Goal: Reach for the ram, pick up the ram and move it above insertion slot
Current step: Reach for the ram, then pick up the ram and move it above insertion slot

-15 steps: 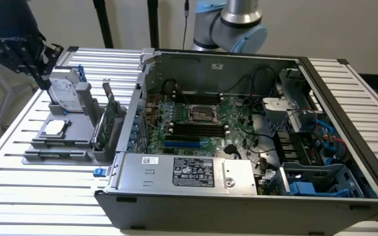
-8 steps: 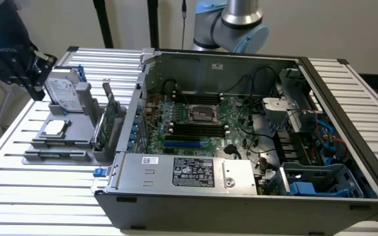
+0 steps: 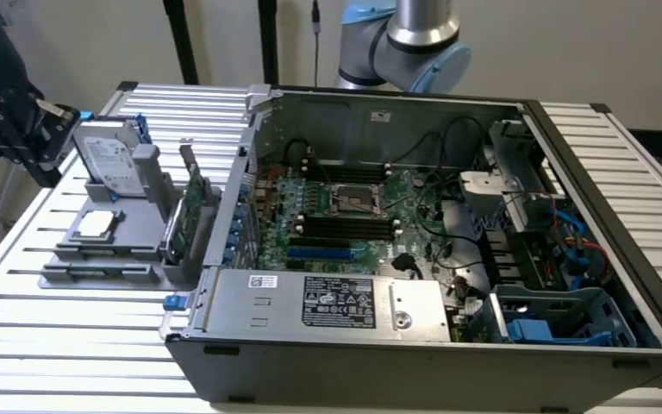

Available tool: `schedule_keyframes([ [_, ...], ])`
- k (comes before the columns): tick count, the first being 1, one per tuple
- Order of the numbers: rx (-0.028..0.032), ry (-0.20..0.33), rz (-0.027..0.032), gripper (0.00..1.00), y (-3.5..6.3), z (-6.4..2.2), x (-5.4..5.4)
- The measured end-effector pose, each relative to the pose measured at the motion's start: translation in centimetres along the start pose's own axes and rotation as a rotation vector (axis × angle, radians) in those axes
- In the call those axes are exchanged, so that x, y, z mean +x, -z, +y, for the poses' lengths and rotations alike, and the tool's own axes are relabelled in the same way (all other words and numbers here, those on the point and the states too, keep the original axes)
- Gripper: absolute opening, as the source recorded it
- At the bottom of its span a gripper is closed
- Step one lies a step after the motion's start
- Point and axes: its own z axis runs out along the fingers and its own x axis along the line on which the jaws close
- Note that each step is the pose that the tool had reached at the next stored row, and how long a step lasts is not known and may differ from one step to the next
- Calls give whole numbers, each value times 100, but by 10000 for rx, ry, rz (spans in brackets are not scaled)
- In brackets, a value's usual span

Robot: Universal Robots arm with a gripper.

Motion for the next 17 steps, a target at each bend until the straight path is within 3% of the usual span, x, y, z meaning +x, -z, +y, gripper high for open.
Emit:
schedule_keyframes([
  [17,1,7,1,11,1,0,1],
])
